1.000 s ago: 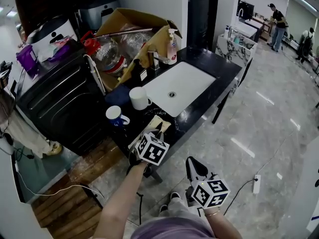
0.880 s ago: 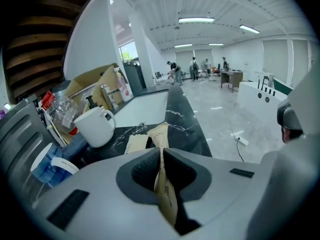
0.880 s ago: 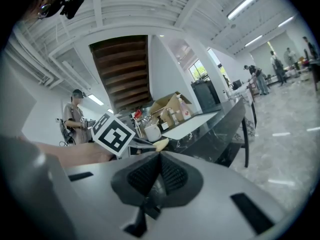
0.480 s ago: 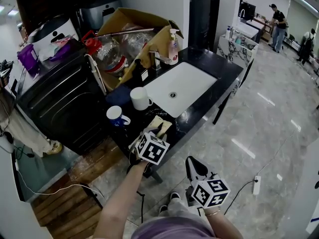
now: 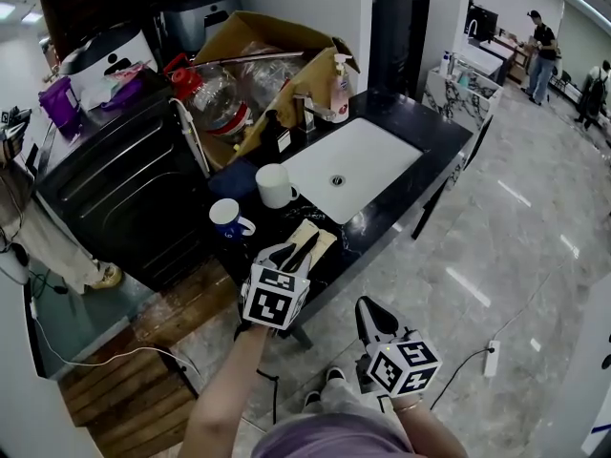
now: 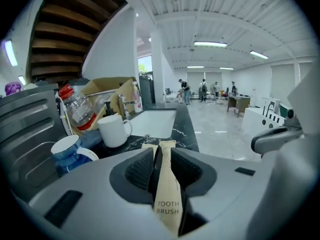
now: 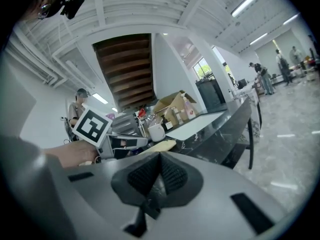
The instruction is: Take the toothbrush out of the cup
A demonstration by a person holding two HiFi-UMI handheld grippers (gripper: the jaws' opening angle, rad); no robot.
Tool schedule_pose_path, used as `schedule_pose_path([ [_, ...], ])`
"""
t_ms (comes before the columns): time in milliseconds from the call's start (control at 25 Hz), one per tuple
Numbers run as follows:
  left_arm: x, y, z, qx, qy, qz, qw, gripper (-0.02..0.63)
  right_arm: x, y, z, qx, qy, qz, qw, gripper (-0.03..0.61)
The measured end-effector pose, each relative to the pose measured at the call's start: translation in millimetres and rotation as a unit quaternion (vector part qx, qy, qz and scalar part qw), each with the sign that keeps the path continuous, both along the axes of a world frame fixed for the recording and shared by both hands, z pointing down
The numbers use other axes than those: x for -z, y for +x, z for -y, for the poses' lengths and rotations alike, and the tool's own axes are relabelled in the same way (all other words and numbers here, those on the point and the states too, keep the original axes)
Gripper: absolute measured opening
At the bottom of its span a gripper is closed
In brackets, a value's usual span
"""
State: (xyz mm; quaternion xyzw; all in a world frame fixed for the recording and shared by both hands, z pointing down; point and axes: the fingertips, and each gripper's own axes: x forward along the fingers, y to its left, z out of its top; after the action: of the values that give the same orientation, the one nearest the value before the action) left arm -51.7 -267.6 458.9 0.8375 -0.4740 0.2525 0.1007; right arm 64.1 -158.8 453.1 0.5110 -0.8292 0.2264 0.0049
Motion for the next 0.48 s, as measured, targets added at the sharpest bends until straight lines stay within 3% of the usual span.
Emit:
schedule_pose_path([
  [200, 13.2, -18.4, -17.6, 0.027, 0.023, -0.03, 0.9989, 0.092, -1.4, -3.3, 1.3, 0.009, -0.002, -0.002, 1.0, 0.002],
  [480, 8.9, -42.9, -58.0, 0.071, 0.021, -0.096, 0.9927, 0.057, 0.0, -13.6, -0.4, 0.023, -0.003, -0.007, 1.0, 0.003],
])
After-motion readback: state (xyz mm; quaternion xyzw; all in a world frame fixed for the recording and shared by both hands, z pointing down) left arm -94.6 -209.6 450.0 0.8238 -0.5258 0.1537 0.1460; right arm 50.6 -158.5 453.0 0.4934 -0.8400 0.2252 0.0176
